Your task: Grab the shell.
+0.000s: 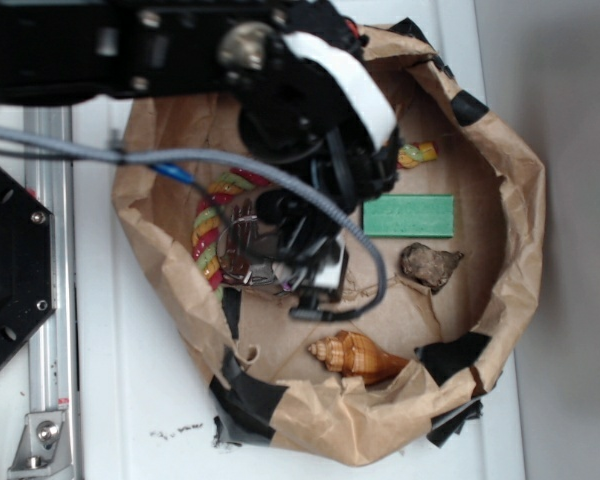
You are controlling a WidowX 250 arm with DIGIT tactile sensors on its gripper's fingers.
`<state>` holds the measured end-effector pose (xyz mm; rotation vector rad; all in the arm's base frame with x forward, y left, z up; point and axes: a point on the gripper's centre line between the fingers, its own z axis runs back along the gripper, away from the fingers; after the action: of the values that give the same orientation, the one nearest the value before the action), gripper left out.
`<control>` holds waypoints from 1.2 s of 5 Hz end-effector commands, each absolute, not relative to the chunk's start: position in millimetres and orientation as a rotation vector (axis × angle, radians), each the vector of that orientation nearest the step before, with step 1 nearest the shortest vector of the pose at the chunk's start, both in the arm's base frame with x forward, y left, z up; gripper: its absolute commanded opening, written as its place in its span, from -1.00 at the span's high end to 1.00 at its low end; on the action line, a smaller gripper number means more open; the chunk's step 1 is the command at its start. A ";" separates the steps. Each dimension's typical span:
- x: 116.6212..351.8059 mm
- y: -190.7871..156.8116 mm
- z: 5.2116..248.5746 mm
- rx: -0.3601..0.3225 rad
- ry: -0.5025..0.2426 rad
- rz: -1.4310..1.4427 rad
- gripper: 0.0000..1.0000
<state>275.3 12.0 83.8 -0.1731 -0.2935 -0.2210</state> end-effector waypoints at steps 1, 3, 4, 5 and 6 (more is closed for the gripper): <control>287.0 -65.3 72.6 -0.147 -0.323 -0.436 -1.00; 291.8 -98.0 60.2 -0.177 -0.302 -0.470 -1.00; 296.6 -106.7 29.4 -0.152 -0.242 -0.508 -1.00; 296.6 -109.2 14.5 -0.113 -0.194 -0.518 0.35; 298.9 -98.6 24.3 -0.095 -0.212 -0.465 1.00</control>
<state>300.5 -88.0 21.5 -0.0903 -0.2019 -0.4358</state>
